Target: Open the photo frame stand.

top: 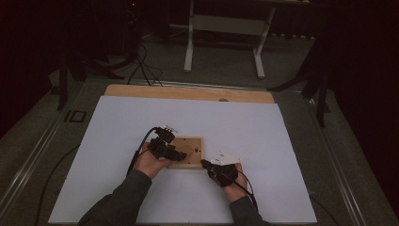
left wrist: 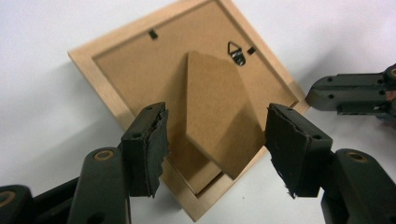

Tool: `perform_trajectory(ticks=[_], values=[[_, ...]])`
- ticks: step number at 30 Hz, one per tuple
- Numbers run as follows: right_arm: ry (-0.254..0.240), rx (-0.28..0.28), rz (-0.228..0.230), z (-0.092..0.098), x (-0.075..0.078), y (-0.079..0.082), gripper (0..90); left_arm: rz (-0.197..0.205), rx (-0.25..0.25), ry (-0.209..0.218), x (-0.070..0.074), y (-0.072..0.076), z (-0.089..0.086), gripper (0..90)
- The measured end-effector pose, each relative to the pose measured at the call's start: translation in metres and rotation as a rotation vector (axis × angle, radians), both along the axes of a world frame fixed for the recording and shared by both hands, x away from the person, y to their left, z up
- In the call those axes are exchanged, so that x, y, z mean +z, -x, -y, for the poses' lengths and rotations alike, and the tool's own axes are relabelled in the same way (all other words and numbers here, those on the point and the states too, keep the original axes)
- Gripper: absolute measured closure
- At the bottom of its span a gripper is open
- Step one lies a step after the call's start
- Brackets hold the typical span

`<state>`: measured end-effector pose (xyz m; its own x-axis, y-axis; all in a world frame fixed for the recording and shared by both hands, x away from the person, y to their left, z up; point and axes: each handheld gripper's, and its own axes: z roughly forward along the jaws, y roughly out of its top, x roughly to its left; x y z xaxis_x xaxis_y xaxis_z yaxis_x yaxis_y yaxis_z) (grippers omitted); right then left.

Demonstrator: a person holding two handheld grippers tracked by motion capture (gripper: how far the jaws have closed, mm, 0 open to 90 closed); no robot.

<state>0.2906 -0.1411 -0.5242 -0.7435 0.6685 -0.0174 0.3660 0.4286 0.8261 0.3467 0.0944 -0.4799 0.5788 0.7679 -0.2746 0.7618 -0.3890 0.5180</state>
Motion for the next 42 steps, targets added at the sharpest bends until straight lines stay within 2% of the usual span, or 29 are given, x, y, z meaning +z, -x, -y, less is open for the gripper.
perform_trajectory(ticks=[5, 12, 18, 23, 34, 42], values=[[0.001, 0.0, 0.001, 0.0, 0.0, 0.0, 89.4, -0.048, 0.007, 0.029, -0.005, -0.002, -0.001, 41.6], [0.001, 0.0, 0.001, 0.0, 0.0, 0.0, 89.4, -0.11, 0.01, 0.109, -0.005, -0.007, -0.003, 47.3], [0.002, 0.0, 0.002, 0.0, 0.0, 0.0, 89.3, -0.155, 0.009, 0.151, -0.005, -0.013, -0.009, 54.2], [0.002, 0.0, 0.003, 0.0, 0.0, 0.0, 89.2, -0.171, 0.01, 0.162, -0.006, -0.015, -0.01, 55.2], [0.009, -0.001, 0.01, 0.0, 0.0, 0.001, 85.7, -0.117, -0.01, 0.116, -0.005, -0.01, -0.006, 55.5], [0.011, 0.009, 0.011, -0.001, 0.0, 0.002, 83.0, -0.061, -0.028, 0.081, -0.002, -0.004, -0.003, 55.4]])
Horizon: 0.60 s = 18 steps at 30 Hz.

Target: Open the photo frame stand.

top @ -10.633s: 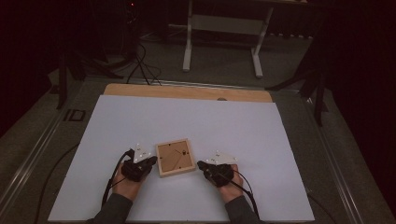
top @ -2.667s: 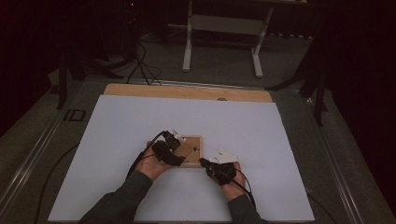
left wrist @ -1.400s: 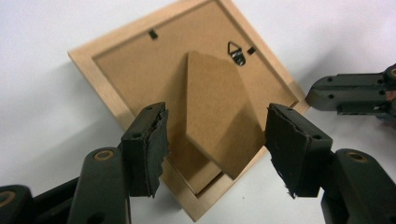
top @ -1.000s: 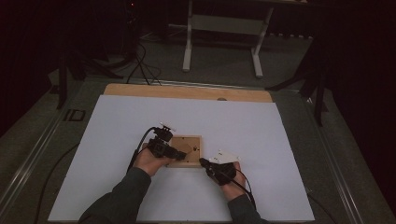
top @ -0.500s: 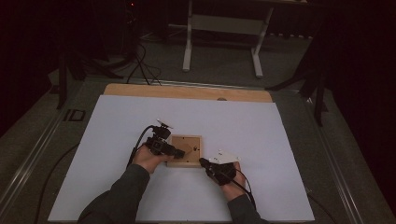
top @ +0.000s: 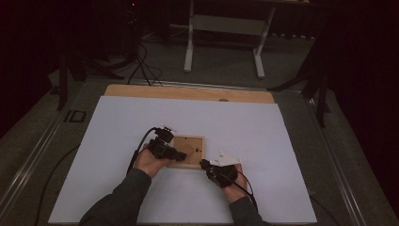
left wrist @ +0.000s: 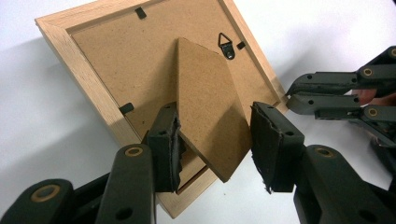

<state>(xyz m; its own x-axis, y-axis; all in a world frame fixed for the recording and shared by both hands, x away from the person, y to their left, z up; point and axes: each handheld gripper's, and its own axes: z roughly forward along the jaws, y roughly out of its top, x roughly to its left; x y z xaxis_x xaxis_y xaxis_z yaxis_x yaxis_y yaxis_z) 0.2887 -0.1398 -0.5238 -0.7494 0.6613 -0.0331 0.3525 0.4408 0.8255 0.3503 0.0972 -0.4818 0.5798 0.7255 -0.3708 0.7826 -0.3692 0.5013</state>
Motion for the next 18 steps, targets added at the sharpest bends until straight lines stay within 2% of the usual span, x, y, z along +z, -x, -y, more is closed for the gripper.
perform_trajectory(ticks=[6, 11, 18], values=[[-0.024, -0.014, 0.005, 0.005, 0.004, -0.001, 80.8, 0.044, -0.006, -0.021, 0.002, 0.007, 0.003, 55.4], [-0.03, -0.03, 0.015, 0.009, 0.006, -0.002, 77.6, 0.096, -0.026, -0.035, 0.004, 0.013, 0.004, 55.4], [-0.038, -0.044, 0.023, 0.013, 0.009, -0.004, 70.1, 0.145, -0.03, -0.045, 0.002, 0.021, 0.004, 55.3]])
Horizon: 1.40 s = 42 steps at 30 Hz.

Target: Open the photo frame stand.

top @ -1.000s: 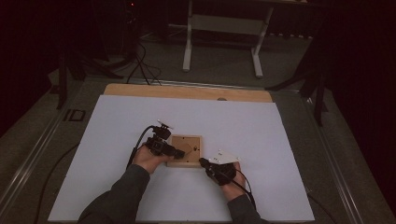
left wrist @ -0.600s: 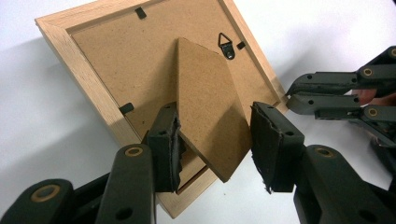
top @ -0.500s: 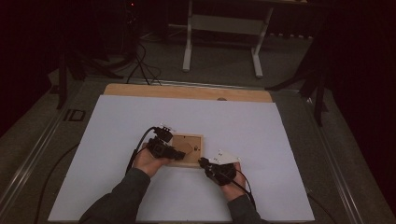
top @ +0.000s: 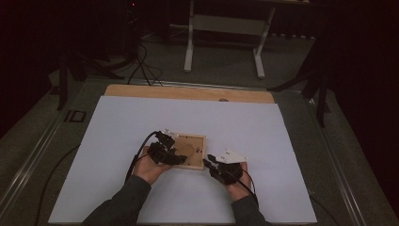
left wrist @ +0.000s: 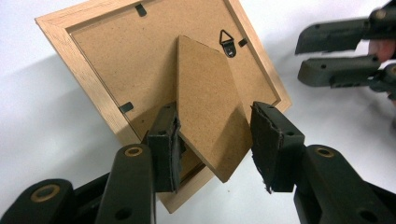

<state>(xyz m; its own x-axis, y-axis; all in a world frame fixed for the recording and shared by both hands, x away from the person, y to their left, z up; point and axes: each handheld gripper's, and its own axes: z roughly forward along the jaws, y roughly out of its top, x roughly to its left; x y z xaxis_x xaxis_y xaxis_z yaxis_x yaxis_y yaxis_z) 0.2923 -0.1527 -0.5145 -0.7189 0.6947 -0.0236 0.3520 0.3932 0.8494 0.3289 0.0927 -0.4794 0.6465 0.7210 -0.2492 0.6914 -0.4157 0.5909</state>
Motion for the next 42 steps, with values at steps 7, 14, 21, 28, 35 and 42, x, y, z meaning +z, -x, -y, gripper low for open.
perform_trajectory(ticks=[7, 14, 21, 28, 35, 42], values=[[-0.023, -0.004, -0.003, 0.005, 0.005, -0.002, 59.2, 0.062, -0.022, -0.026, 0.0, 0.009, 0.001, 55.2], [-0.04, 0.007, -0.021, 0.008, 0.009, -0.004, 49.2, 0.118, -0.036, -0.053, 0.0, 0.017, 0.003, 55.2], [-0.04, 0.013, -0.039, 0.008, 0.01, -0.007, 45.5, 0.177, -0.054, -0.077, -0.001, 0.026, 0.004, 55.2], [-0.047, 0.012, -0.043, 0.011, 0.015, -0.009, 44.2, 0.23, -0.051, -0.082, -0.006, 0.034, 0.004, 55.2], [-0.073, 0.008, -0.044, 0.018, 0.026, -0.014, 41.9, 0.276, -0.055, -0.085, -0.01, 0.041, 0.003, 55.2], [-0.105, 0.03, -0.055, 0.017, 0.037, -0.03, 41.3, 0.318, -0.055, -0.09, -0.014, 0.048, 0.003, 55.2]])
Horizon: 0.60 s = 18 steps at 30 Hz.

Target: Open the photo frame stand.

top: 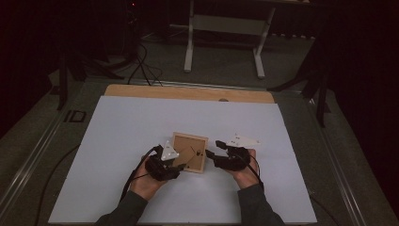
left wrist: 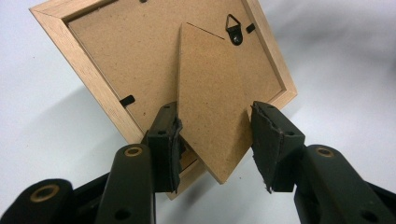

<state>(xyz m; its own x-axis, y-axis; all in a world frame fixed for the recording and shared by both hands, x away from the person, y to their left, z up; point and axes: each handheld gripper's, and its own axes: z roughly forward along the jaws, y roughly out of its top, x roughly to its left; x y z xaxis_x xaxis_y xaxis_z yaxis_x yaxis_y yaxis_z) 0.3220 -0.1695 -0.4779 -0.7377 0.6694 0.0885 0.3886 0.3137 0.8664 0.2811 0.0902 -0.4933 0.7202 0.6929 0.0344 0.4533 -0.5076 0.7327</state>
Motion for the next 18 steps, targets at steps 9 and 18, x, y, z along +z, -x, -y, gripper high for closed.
perform_trajectory(ticks=[9, 18], values=[[-0.036, 0.025, -0.054, -0.009, -0.004, -0.022, 39.9, 0.059, -0.026, -0.043, -0.003, 0.007, 0.0, 55.1], [-0.08, 0.092, -0.132, -0.017, -0.018, -0.031, 40.4, 0.095, -0.045, -0.059, -0.007, 0.01, -0.001, 55.1]])
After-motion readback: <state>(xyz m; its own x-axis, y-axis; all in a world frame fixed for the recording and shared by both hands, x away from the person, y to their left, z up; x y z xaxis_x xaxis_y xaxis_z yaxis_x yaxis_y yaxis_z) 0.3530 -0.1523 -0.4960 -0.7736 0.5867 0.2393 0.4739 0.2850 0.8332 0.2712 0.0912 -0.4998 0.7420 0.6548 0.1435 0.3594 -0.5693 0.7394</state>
